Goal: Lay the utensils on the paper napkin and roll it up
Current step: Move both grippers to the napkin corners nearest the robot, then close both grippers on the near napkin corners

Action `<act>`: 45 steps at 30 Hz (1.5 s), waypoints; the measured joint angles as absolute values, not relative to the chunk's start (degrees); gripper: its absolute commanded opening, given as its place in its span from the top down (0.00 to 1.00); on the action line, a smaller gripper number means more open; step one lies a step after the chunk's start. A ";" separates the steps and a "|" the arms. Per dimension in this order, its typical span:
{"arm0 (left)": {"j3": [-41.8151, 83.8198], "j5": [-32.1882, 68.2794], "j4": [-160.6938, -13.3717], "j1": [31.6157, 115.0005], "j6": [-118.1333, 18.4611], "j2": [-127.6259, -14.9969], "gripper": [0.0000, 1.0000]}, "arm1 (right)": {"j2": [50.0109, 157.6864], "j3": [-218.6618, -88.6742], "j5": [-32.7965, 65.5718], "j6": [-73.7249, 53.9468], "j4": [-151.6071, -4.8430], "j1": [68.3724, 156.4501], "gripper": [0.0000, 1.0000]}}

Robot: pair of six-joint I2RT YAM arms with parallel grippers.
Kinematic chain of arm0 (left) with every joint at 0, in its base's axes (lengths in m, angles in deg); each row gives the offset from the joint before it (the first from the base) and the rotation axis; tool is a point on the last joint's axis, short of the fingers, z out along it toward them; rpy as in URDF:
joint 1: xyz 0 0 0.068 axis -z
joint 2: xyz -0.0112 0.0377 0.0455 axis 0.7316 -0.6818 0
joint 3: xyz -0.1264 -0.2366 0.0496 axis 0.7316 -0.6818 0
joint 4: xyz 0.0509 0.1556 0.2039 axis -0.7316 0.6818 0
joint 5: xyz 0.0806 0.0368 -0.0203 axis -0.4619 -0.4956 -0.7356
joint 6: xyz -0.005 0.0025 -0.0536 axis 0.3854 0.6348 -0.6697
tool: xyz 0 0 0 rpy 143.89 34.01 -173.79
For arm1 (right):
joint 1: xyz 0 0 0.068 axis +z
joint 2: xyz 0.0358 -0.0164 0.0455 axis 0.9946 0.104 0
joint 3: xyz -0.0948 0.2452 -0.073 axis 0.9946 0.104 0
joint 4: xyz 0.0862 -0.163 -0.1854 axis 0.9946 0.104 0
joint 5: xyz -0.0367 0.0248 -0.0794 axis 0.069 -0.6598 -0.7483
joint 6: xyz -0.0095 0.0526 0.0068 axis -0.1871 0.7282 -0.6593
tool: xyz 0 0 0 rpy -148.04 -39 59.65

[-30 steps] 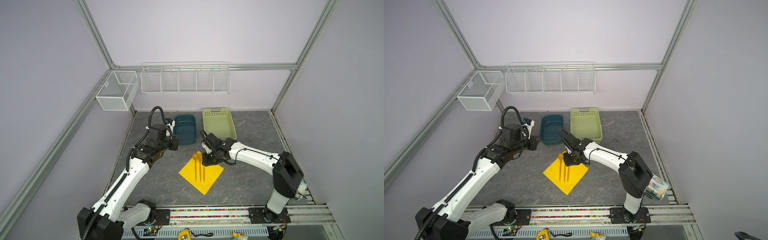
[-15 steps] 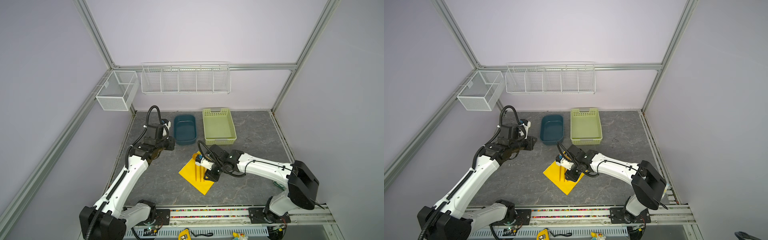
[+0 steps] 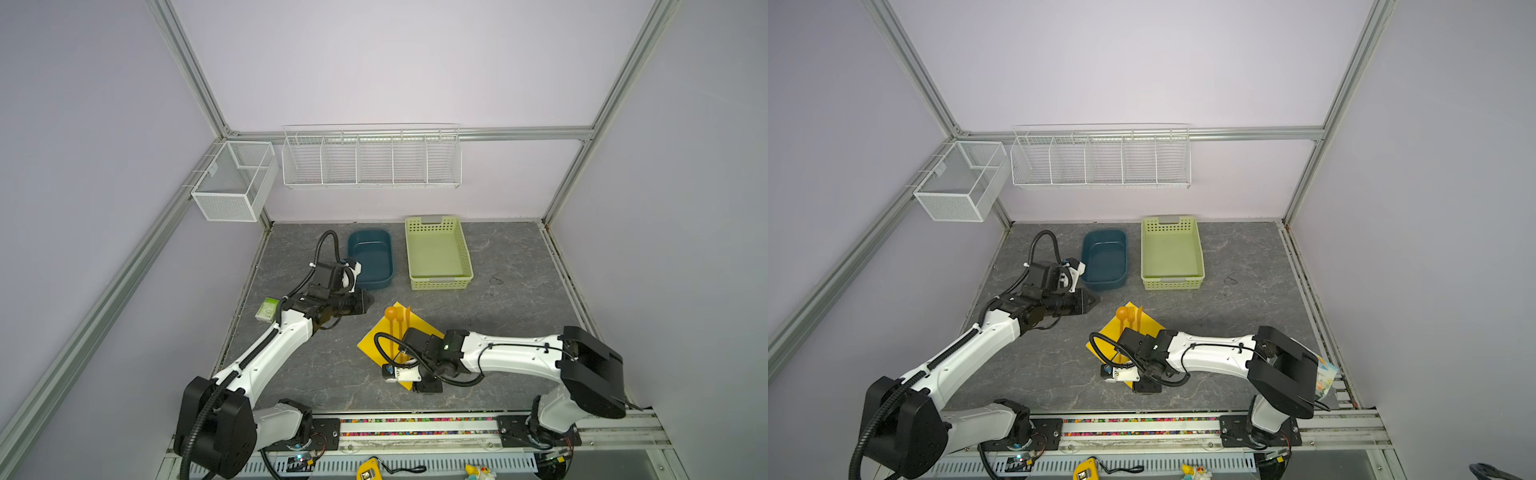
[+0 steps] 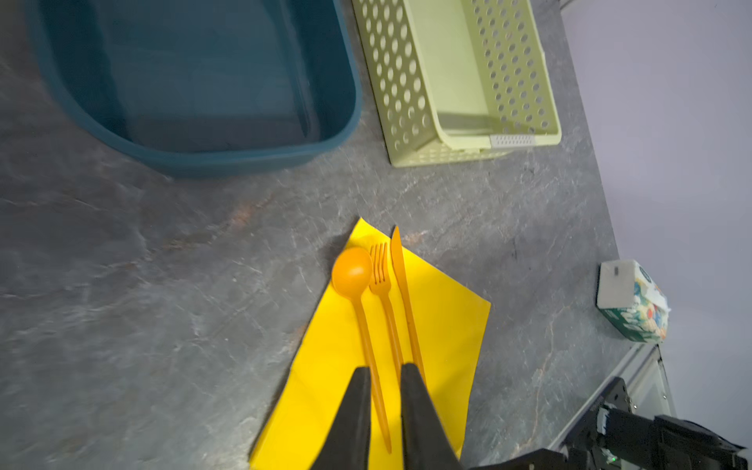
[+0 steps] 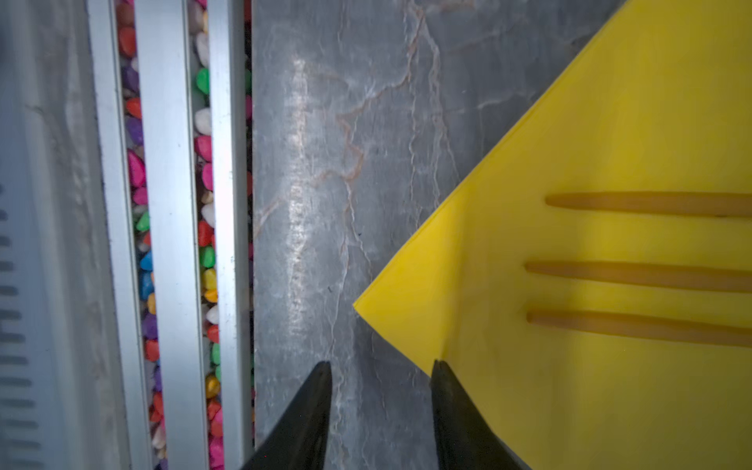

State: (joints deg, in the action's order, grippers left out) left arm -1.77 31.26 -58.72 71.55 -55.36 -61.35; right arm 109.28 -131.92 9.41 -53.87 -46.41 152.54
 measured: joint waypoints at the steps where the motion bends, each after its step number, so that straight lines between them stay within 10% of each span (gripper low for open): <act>1: -2.18 31.53 -59.24 72.23 -55.95 -61.77 0.86 | 109.52 -131.62 8.68 -54.24 -46.87 153.09 0.55; 45: -12.54 33.25 -63.24 75.18 -61.04 -67.89 0.91 | 112.05 -131.62 3.37 -56.25 -53.93 155.05 0.71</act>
State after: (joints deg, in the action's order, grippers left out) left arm -12.54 33.25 -63.24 75.18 -61.04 -67.89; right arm 112.05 -131.62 3.37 -56.25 -53.93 155.05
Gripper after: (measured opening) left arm 0.094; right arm 0.267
